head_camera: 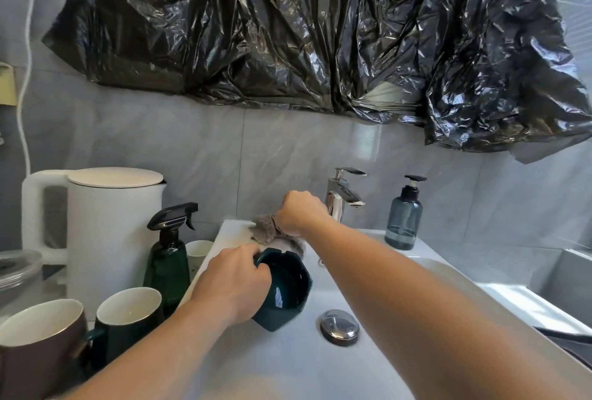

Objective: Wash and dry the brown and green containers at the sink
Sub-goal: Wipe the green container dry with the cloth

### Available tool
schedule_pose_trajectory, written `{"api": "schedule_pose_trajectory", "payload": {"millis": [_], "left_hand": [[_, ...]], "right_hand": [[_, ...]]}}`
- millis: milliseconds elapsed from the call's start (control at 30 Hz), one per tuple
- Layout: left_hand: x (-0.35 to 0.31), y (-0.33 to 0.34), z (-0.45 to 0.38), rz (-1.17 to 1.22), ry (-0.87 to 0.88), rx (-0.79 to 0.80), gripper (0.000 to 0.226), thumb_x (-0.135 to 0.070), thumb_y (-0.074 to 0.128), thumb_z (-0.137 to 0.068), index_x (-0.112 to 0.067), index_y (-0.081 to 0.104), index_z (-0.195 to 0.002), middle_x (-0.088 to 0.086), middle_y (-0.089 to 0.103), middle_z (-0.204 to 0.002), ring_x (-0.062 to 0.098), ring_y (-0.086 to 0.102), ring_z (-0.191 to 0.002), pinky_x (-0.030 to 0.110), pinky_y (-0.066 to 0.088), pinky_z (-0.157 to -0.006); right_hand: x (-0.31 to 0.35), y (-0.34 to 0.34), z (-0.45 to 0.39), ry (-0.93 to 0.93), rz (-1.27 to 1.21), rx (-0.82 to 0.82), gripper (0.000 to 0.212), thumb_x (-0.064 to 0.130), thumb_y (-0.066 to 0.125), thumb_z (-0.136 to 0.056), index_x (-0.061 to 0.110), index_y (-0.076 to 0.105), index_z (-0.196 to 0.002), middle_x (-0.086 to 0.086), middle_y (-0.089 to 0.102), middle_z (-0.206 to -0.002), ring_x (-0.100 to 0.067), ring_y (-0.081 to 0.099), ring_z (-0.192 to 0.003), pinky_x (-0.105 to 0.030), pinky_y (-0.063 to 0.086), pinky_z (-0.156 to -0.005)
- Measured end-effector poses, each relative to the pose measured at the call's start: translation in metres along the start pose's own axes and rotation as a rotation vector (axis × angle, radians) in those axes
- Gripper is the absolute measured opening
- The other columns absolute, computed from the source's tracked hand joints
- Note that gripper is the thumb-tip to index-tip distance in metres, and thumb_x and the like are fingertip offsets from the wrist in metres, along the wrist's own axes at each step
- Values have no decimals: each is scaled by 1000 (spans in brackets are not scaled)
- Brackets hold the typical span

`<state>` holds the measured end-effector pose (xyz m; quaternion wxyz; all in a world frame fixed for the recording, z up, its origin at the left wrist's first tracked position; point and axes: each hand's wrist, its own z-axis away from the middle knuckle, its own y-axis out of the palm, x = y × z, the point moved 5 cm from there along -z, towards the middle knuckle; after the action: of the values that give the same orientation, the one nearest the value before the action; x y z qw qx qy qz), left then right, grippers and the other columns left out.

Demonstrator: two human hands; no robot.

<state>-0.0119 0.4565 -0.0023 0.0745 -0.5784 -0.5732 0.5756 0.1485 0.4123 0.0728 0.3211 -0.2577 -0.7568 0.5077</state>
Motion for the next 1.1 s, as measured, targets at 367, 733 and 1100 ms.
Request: {"api": "schedule_pose_trajectory", "payload": {"millis": [367, 733, 1100], "left_hand": [[-41, -18, 27, 462, -36, 27, 26, -8, 49, -99, -20, 70, -90, 14, 69, -86, 35, 60, -74, 30, 45, -44], [-176, 17, 115, 515, 152, 342, 48, -68, 43, -97, -29, 67, -113, 4, 68, -106, 27, 74, -78, 44, 57, -69], [-169, 64, 140, -160, 246, 301, 37, -58, 43, -100, -31, 61, -82, -13, 65, -92, 12, 61, -86, 35, 48, -74]], "right_hand": [[-52, -46, 133, 42, -571, 312, 40, 44, 48, -104, 13, 63, -125, -13, 74, -112, -23, 73, -77, -36, 65, -67], [-206, -123, 264, 268, -795, -69, 27, 22, 52, -97, 16, 75, -86, -1, 59, -63, -18, 53, -52, -29, 51, -51], [-424, -136, 315, 750, -770, -358, 27, 30, 56, -100, 14, 69, -118, -16, 70, -110, -36, 75, -84, -49, 66, -71]]}}
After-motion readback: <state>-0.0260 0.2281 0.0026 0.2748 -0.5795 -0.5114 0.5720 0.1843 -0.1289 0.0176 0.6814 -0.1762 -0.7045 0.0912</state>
